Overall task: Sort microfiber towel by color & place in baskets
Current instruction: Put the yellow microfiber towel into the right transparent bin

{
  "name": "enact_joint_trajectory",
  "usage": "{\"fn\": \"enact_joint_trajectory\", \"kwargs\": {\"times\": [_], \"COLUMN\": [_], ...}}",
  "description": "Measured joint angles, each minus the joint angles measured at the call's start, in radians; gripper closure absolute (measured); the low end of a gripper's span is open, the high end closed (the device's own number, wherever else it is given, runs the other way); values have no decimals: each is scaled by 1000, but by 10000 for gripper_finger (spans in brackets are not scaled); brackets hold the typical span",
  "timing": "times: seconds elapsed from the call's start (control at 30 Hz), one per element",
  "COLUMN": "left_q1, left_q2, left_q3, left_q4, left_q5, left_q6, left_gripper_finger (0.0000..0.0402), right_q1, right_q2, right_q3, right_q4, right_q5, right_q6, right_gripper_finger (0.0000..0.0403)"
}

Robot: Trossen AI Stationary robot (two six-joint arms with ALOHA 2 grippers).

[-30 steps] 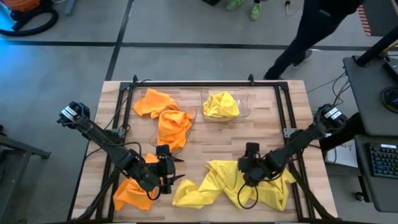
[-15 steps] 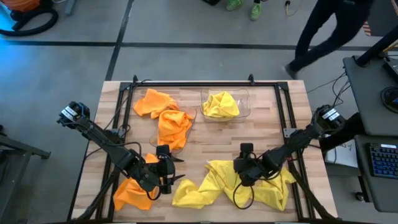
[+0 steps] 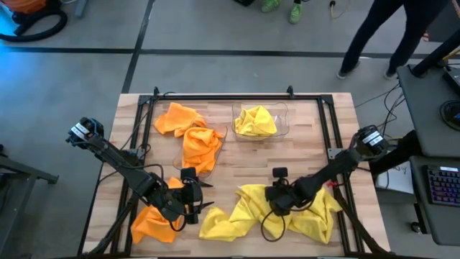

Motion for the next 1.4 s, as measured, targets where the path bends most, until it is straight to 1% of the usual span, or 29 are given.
{"fn": "enact_joint_trajectory", "kwargs": {"times": [0.1,0.17,0.33,0.5,0.7,0.97,1.03,1.23,1.33,1.4], "left_q1": [0,0,0,0,0,0,0,1,2,2], "left_q2": [0,0,0,0,0,0,0,0,0,0], "left_q3": [0,0,0,0,0,0,0,0,0,0], "left_q4": [0,-1,-1,-1,0,-1,-1,-1,-1,-1], "left_q5": [0,0,0,0,0,0,0,-5,-46,-47], "left_q6": [0,0,0,0,1,1,1,5,10,29], "left_gripper_finger": [154,154,154,154,154,154,154,154,154,154], "right_q1": [-5,-5,7,25,50,49,44,5,-49,-92], "right_q2": [-6,-34,-166,-316,-460,-613,-634,-668,-668,-666], "right_q3": [0,6,25,25,23,23,23,23,46,61], "right_q4": [-3,-11,5,83,230,437,486,618,628,628], "right_q5": [4,36,161,264,338,347,370,532,552,553], "right_q6": [2,3,-4,-56,-195,-402,-461,-664,-713,-725], "right_gripper_finger": [392,393,394,394,394,394,394,394,394,394]}}
